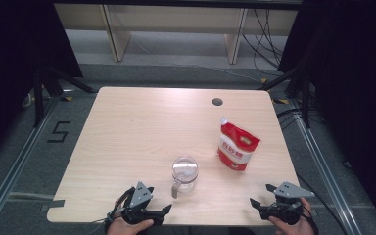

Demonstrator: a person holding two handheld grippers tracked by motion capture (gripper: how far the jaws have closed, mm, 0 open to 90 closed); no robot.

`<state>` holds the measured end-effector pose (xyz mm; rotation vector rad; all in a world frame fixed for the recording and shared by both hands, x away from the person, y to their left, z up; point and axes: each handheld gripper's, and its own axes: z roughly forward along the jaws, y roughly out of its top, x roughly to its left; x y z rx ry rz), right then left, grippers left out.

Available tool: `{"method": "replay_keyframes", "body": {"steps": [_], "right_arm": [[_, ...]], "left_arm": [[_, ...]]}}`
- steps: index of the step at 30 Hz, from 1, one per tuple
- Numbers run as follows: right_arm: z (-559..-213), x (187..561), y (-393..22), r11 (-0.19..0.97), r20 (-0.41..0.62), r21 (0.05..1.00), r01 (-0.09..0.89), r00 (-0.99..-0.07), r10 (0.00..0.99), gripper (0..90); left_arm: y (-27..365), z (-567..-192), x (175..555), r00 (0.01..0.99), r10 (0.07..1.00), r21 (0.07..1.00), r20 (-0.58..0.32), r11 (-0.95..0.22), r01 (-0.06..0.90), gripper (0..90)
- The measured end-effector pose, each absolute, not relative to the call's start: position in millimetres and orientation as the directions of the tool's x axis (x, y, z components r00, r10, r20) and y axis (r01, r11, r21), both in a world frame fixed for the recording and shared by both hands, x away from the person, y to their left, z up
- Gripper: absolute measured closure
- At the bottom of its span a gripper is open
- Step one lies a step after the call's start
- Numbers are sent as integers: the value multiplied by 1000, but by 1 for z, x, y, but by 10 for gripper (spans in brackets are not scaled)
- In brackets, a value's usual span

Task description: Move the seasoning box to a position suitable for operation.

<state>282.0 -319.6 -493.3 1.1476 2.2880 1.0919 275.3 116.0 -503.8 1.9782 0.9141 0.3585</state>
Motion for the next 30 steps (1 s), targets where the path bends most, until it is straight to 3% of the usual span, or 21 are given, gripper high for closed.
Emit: {"method": "replay_keyframes", "body": {"steps": [18,30], "right_arm": [[-493,279,-318,347,49,760,550,-580,813,204],[-493,281,-319,360,29,765,534,-588,809,205]], "left_arm": [[112,-499,276,661,744,843,-97,-292,452,162],[93,-489,272,659,752,884,-2,-307,353,257]]}}
